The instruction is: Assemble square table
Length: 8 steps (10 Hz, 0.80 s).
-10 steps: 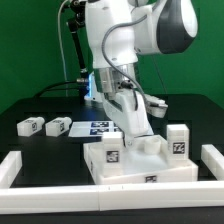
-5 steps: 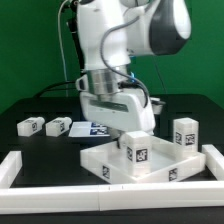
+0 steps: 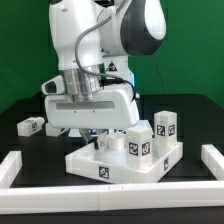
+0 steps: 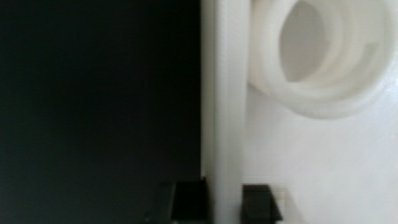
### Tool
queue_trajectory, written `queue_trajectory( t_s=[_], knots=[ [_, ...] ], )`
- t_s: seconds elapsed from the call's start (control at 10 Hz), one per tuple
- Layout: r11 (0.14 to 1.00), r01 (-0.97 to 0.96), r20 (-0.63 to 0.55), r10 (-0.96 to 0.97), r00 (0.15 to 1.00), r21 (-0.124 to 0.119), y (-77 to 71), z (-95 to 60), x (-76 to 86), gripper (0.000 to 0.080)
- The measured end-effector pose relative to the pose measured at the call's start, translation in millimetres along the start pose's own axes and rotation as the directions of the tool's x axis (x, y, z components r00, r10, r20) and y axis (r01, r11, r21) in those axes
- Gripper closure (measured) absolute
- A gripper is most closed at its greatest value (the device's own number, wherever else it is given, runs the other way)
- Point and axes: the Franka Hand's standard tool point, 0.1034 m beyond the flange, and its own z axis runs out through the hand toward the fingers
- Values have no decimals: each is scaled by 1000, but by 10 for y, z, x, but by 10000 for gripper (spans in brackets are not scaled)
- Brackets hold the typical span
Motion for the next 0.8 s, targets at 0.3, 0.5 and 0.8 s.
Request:
queue_trajectory(
  t_s=[0.3, 0.5, 0.8],
  knots=[
    [958, 288, -4, -288, 958, -8, 80, -11, 140, 733],
    [797, 604, -7, -604, 797, -30, 16, -35, 370, 733],
    [650, 759, 13, -759, 651, -40, 31, -23, 374, 733]
  ],
)
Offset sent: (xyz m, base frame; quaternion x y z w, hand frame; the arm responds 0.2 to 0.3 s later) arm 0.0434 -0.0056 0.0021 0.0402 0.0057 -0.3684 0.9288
